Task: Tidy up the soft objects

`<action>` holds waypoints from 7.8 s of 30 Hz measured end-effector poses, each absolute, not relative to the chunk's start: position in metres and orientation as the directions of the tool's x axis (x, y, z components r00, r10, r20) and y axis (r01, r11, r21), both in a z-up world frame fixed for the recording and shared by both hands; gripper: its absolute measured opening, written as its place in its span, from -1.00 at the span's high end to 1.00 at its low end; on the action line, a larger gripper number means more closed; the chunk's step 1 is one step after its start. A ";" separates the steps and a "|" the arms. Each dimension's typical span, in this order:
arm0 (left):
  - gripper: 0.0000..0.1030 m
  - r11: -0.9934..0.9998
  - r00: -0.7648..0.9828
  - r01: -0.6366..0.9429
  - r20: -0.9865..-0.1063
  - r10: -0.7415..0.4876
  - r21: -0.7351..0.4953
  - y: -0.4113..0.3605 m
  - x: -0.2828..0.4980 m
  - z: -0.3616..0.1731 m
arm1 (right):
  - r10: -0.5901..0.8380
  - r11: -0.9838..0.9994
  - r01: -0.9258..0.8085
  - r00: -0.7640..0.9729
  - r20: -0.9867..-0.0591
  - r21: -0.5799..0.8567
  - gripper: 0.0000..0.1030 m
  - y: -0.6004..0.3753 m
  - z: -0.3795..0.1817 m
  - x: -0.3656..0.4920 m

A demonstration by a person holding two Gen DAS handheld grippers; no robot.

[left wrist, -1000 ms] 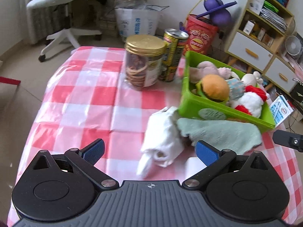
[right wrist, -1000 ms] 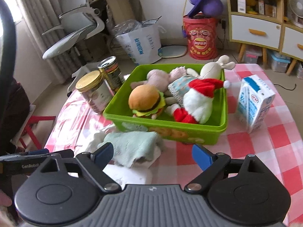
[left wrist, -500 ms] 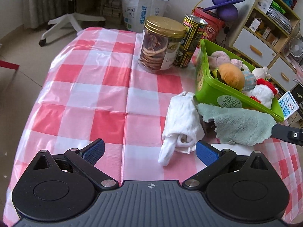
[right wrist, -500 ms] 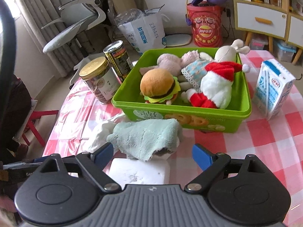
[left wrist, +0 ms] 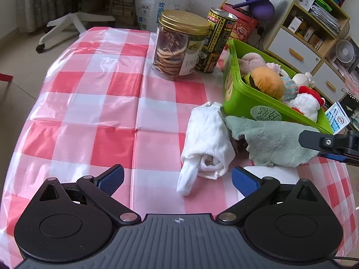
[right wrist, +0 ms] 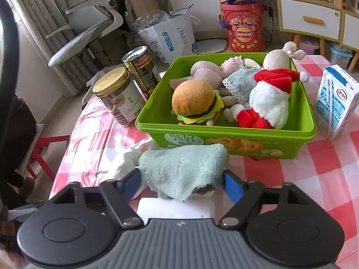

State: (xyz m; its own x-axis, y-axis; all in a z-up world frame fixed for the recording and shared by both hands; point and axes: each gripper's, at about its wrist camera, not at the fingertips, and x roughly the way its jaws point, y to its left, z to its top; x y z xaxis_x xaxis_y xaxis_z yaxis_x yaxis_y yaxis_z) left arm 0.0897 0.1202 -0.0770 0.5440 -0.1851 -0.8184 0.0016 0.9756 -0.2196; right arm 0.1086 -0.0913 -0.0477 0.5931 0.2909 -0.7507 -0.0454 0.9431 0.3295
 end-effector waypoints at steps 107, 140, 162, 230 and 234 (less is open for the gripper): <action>0.86 0.952 0.518 0.245 -0.806 -0.288 -0.183 -0.042 0.216 -0.068 | 0.291 0.836 0.150 0.695 -0.658 0.527 1.00 -0.214 -0.073 0.148; -0.88 0.966 0.612 0.160 -0.748 -0.257 -0.201 0.050 0.086 -0.043 | 0.313 0.896 0.027 0.669 -0.674 0.442 -0.25 -0.201 -0.018 0.083; -0.83 0.907 0.565 0.376 -0.730 -0.385 -0.188 0.031 0.063 -0.102 | 0.231 0.961 -0.041 0.668 -0.708 0.275 0.22 -0.187 -0.083 0.085; 0.70 0.651 0.638 -0.094 -0.548 -0.542 -0.753 -0.020 0.195 -0.072 | 0.222 0.946 0.028 0.667 -0.711 0.322 0.38 -0.223 -0.115 0.133; 0.70 0.644 0.625 -0.105 -0.554 -0.550 -0.758 -0.019 0.196 -0.075 | 0.231 0.949 -0.001 0.681 -0.695 0.314 0.31 -0.210 -0.119 0.144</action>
State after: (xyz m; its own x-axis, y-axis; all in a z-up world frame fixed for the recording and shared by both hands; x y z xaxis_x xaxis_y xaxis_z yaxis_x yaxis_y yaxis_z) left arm 0.1963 -0.0194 -0.0750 0.6255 -0.5496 -0.5539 -0.1053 0.6439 -0.7578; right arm 0.1437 -0.2096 -0.1193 0.6805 0.2308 -0.6954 -0.0006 0.9493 0.3144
